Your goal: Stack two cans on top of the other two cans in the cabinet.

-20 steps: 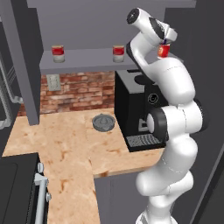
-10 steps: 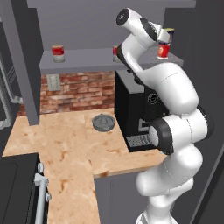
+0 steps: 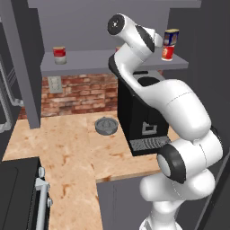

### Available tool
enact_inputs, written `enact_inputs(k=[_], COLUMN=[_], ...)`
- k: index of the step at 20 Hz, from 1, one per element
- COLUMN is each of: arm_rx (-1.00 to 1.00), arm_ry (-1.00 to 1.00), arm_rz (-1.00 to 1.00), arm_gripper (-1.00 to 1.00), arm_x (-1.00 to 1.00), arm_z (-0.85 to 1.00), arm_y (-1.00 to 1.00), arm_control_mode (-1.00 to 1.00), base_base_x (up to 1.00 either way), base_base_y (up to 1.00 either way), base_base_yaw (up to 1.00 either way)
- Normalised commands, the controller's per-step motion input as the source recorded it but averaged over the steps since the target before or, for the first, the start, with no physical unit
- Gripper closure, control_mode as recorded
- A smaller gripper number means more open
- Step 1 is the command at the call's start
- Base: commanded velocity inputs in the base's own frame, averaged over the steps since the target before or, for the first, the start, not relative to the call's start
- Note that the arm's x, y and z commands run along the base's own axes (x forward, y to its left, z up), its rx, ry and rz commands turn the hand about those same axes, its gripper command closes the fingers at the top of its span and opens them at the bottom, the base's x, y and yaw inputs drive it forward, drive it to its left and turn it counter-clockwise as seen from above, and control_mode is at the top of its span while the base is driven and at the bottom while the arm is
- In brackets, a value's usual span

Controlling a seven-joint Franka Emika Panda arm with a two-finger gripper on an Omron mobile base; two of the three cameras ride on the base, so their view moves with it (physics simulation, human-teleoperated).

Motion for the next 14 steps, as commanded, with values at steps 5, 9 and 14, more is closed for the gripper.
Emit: enact_inputs(k=[5, 9, 14], arm_rx=[0.0, 0.0, 0.0], arm_ry=[0.0, 0.0, 0.0], arm_rz=[0.42, 0.44, 0.44], arm_gripper=[-1.0, -1.0, -1.0], arm_x=[-0.08, 0.0, 0.0], arm_z=[-0.09, -0.07, -0.08], arm_y=[0.23, 0.14, 0.13], arm_control_mode=[-1.0, -1.0, -1.0], base_base_x=[0.0, 0.0, 0.0], base_base_y=[0.0, 0.0, 0.0], base_base_yaw=[0.0, 0.0, 0.0])
